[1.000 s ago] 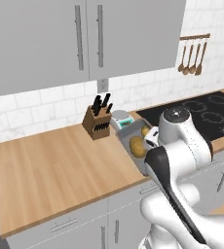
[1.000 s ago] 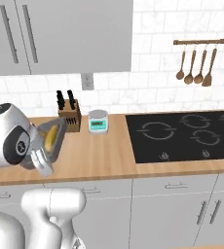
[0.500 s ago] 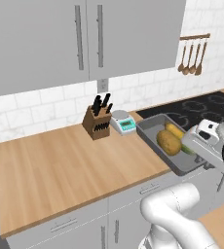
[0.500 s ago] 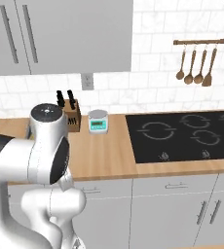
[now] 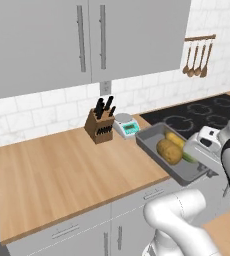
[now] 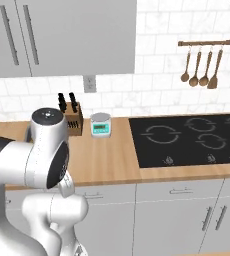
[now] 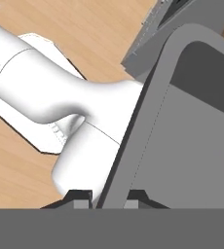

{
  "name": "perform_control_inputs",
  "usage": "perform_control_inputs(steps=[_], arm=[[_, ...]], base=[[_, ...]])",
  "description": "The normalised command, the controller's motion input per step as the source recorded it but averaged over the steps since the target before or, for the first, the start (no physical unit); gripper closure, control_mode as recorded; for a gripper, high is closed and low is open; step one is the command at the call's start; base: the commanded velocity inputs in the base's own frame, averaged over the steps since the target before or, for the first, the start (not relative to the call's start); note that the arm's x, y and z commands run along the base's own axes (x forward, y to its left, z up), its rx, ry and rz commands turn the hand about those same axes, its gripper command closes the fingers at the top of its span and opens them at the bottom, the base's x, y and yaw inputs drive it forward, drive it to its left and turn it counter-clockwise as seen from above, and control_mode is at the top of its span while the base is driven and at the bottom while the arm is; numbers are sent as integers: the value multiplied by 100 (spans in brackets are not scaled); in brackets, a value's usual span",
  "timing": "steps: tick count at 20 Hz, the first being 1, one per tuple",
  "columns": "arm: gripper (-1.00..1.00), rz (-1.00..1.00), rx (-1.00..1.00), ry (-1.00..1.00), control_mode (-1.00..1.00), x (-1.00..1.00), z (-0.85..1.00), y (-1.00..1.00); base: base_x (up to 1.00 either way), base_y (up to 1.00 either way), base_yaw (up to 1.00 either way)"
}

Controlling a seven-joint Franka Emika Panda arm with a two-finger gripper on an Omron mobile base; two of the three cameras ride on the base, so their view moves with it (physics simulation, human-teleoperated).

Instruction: Take the meat container that has the steak and place it on the second highest rack of the freezer. Then take the vegetable container that has the potato and cucumber and place it on the highest rack of the freezer.

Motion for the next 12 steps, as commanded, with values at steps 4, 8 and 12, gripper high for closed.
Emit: perform_control_inputs(steps=[4,8,12], arm=[[100,0,0,-9,-100,-20,-19,0],[100,0,0,-2,100,-6,-5,0],[100,0,0,0,100,0,0,0]], base=[[0,0,0],[-30,0,0],[-73,0,0]])
